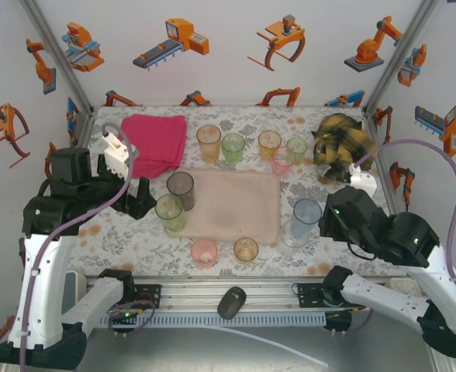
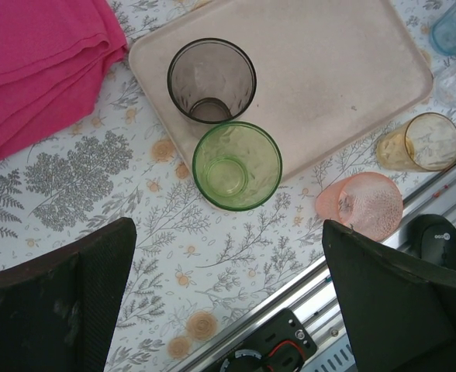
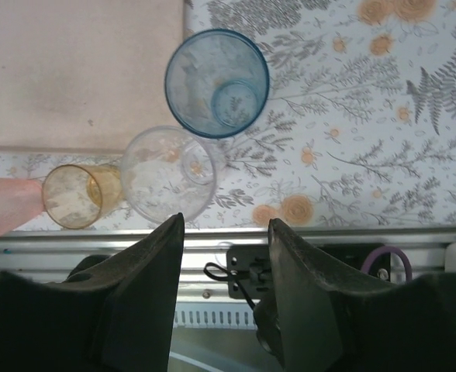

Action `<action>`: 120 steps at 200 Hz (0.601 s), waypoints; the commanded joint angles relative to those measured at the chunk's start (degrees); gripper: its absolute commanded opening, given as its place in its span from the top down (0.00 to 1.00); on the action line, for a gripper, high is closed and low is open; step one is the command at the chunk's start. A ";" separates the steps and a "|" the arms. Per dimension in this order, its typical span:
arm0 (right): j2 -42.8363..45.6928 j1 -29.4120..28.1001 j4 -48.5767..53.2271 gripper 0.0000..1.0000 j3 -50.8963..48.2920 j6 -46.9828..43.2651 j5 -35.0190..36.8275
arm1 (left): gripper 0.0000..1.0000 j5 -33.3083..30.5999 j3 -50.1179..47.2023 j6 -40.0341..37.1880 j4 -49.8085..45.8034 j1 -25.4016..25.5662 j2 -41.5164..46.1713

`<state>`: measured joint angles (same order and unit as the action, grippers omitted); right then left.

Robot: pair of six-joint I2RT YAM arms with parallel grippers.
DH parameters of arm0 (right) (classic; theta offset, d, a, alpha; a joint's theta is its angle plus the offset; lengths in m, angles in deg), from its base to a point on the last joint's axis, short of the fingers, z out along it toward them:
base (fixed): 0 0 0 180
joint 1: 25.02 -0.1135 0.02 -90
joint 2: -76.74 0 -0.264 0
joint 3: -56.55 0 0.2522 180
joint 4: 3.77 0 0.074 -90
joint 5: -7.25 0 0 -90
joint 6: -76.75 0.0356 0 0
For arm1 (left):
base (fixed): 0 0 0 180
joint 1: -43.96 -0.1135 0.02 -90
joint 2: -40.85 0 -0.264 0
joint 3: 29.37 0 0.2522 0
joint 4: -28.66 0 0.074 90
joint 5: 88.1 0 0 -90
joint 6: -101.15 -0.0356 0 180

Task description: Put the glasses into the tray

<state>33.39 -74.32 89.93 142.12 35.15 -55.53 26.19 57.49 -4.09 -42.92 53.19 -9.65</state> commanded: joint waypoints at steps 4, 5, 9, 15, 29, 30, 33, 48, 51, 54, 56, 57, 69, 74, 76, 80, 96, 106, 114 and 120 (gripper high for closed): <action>0.93 0.18 6.26 0.49 1.43 4.26 5.35 | 0.03 1.72 2.37 1.23 0.49 -0.70 -0.95; 0.96 0.17 6.27 0.49 1.37 4.30 5.50 | 0.03 1.72 2.43 1.25 0.46 -0.75 -0.98; 1.14 0.19 6.19 0.47 1.27 4.31 6.09 | 0.03 1.72 2.62 1.14 0.43 -0.63 -1.14; 1.17 0.24 6.06 0.45 1.38 4.39 7.30 | 0.03 1.66 2.98 1.09 0.33 -0.73 -1.46; 0.02 0.39 5.67 0.41 2.15 4.33 10.71 | 0.03 1.71 3.75 1.00 0.32 -0.76 -2.40; -0.11 0.41 5.58 0.41 2.22 4.29 10.95 | 0.03 1.72 3.82 1.05 0.29 -0.69 -2.45; -0.50 0.54 5.36 0.40 2.34 4.26 11.52 | 0.03 1.74 4.09 1.13 0.30 -0.70 -2.68; -3.43 1.95 2.28 0.40 2.88 1.76 11.51 | 0.03 2.82 5.42 1.63 0.35 -0.73 -3.90; -4.20 2.49 1.30 0.40 2.92 0.78 10.85 | 0.03 3.06 5.69 1.82 0.35 -0.68 -4.09; -4.92 3.22 0.24 0.40 2.98 -0.17 9.96 | 0.03 3.20 5.97 1.94 0.34 -0.67 -4.22; -5.45 3.79 -0.33 0.40 2.98 -0.81 9.32 | 0.03 3.39 6.17 1.99 0.34 -0.70 -4.38; -5.75 4.09 -0.72 0.40 2.98 -1.14 8.98 | 0.03 3.43 6.31 2.02 0.39 -0.70 -4.45; -8.87 8.72 -4.83 0.40 2.81 -5.24 3.81 | 0.03 3.91 7.45 2.10 0.21 -0.66 -5.13; -9.76 10.82 -6.69 0.40 2.53 -6.85 1.53 | 0.03 3.90 7.88 1.95 0.08 -0.70 -5.36; -10.05 11.58 -7.31 0.40 2.41 -7.38 0.53 | 0.03 3.87 8.12 1.86 -0.03 -0.71 -5.54; -10.69 13.32 -8.73 0.40 2.10 -8.53 -1.40 | 0.03 3.92 8.42 1.54 -0.09 -0.71 -5.74; -12.76 20.01 -13.39 0.40 0.62 -12.25 -8.14 | 0.03 4.18 8.99 -0.37 -1.07 -0.65 -6.75; -13.70 22.68 -15.23 0.41 -0.51 -13.78 -10.20 | 0.03 3.89 9.01 -1.31 -1.57 -0.68 -7.14; -14.50 24.26 -16.60 0.40 -1.40 -14.73 -11.51 | 0.03 3.57 8.61 -1.67 -1.53 -0.63 -7.14; -15.07 25.36 -17.38 0.40 -2.13 -15.13 -12.62 | 0.03 3.55 8.17 -1.81 -1.58 -0.69 -7.08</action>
<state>19.18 -53.14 79.09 142.23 26.02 -60.34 28.75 65.25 -3.92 -43.01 52.86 -16.36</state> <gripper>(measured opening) 0.596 0.972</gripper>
